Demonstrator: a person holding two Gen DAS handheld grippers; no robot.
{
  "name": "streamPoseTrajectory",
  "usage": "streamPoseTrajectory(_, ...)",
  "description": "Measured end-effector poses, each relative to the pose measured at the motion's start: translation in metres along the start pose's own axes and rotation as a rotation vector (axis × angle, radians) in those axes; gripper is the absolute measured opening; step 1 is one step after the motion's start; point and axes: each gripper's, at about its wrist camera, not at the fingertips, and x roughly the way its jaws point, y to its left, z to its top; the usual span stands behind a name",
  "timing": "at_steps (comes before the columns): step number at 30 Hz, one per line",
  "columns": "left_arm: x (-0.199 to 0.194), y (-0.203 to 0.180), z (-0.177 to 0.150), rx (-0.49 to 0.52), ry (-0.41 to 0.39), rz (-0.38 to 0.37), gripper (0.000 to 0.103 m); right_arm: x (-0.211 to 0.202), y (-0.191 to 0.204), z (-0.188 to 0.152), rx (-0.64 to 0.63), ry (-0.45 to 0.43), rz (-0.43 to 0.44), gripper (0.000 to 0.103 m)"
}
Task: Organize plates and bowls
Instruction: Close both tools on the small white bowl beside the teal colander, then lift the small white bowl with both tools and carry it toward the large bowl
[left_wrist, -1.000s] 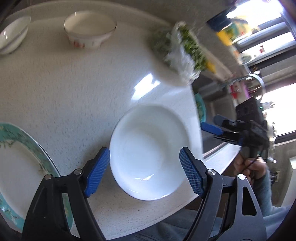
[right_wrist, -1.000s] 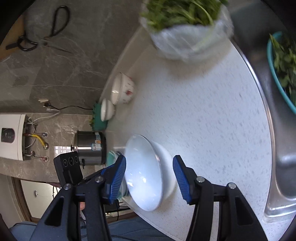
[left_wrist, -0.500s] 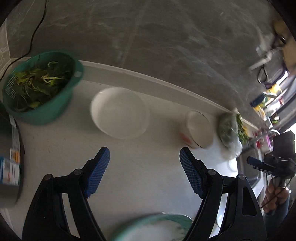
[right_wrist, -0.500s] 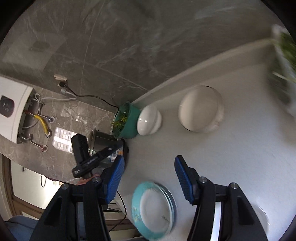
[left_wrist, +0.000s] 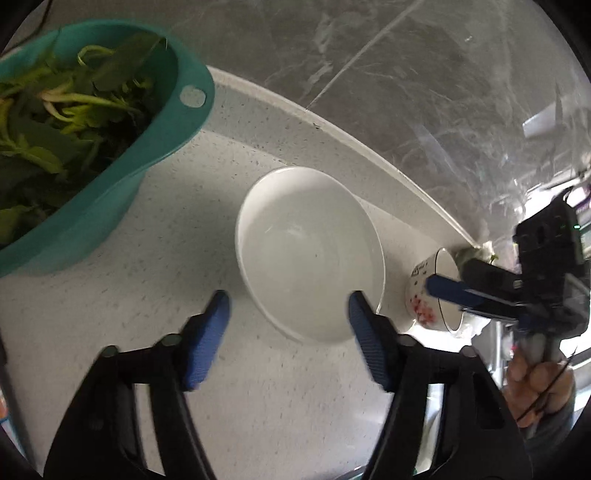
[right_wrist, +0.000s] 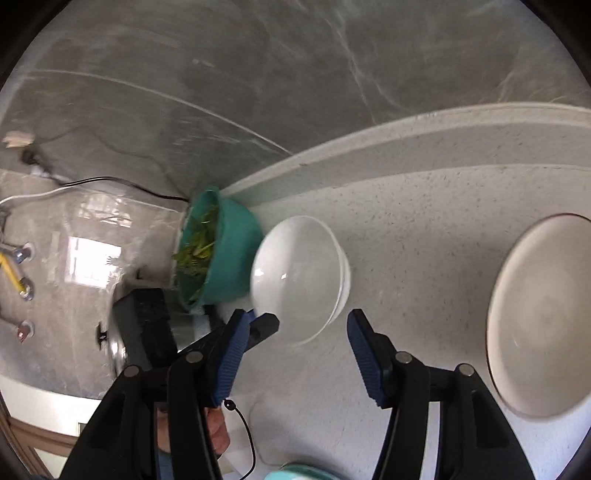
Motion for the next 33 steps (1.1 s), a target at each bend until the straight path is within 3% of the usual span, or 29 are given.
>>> streamPoseTrajectory(2,0.013,0.007,0.007,-0.006,0.011,-0.005,0.045,0.009,-0.006,0.008,0.022,0.011,0.0,0.059)
streamPoseTrajectory(8,0.026,0.024,0.018,-0.042,0.027,-0.024,0.045,0.032,-0.021,0.025,0.068,0.064,-0.004,0.06)
streamPoseTrajectory(12,0.033,0.03,0.021,-0.056,0.039,-0.044,0.031,0.05,-0.025,0.028,0.071,0.101,0.0,0.054)
streamPoseTrajectory(20,0.04,0.042,0.026,-0.099,0.036,-0.071,0.031,0.06,-0.028,0.031,0.073,0.123,0.008,0.049)
streamPoseTrajectory(22,0.039,0.045,0.027,-0.099,0.045,-0.077,0.023,0.059,-0.036,0.03,0.084,0.132,0.012,0.046)
streamPoseTrajectory(26,0.041,0.051,0.027,-0.116,0.044,-0.112,0.018,0.061,-0.046,0.029,0.108,0.155,0.003,0.037)
streamPoseTrajectory(33,0.03,0.055,0.028,-0.117,0.046,-0.117,0.015,0.061,-0.05,0.028,0.109,0.165,0.007,0.02)
